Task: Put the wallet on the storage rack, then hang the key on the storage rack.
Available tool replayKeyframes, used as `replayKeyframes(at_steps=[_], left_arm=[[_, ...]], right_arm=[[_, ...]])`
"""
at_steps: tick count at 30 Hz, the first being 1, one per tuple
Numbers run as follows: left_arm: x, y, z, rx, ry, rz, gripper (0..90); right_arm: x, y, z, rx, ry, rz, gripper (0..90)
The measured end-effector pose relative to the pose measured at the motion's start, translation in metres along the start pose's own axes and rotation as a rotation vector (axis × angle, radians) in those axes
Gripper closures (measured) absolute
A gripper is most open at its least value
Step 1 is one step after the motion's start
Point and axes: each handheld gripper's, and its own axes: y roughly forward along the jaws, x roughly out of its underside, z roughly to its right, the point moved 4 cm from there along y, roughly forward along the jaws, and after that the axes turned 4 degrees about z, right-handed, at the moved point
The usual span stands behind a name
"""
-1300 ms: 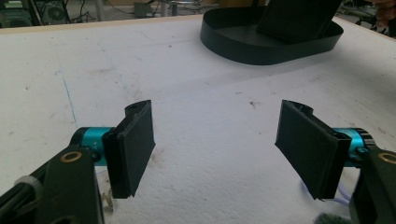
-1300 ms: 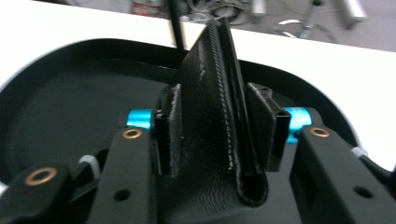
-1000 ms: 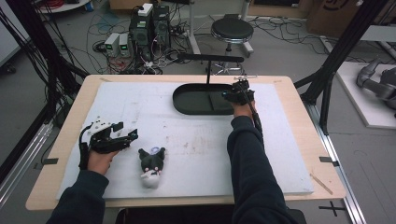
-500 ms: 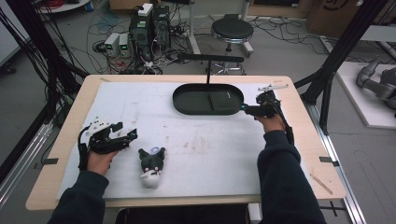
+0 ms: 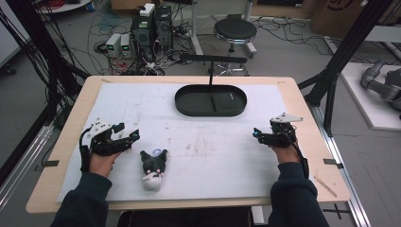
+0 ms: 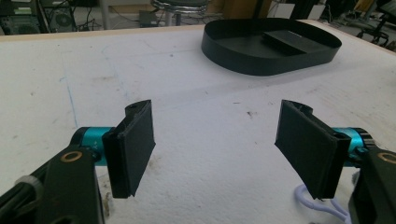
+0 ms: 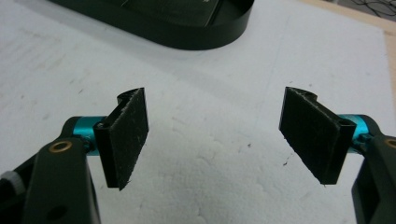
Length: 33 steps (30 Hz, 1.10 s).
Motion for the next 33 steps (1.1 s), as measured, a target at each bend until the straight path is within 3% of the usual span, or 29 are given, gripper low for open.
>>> replayKeyframes(at_steps=[5,15,22,28,33], left_arm=[[-0.001,0.002,0.003,0.011,0.008,0.000,27.8],[0.000,0.002,0.003,0.025,-0.008,-0.010,30.7],[-0.001,0.001,0.009,0.042,0.001,-0.027,39.7],[0.011,0.012,0.014,0.071,-0.003,-0.128,38.5],[0.012,0.024,0.029,0.130,0.049,-0.175,40.1]], right_arm=[[-0.002,-0.004,0.000,0.009,-0.006,0.029,24.4],[0.000,-0.003,0.000,0.007,0.001,0.017,24.4],[0.002,-0.005,-0.004,-0.007,-0.009,0.020,24.5],[0.005,-0.004,-0.002,-0.016,-0.001,0.022,24.6],[0.007,-0.005,0.000,-0.019,-0.007,0.026,24.7]])
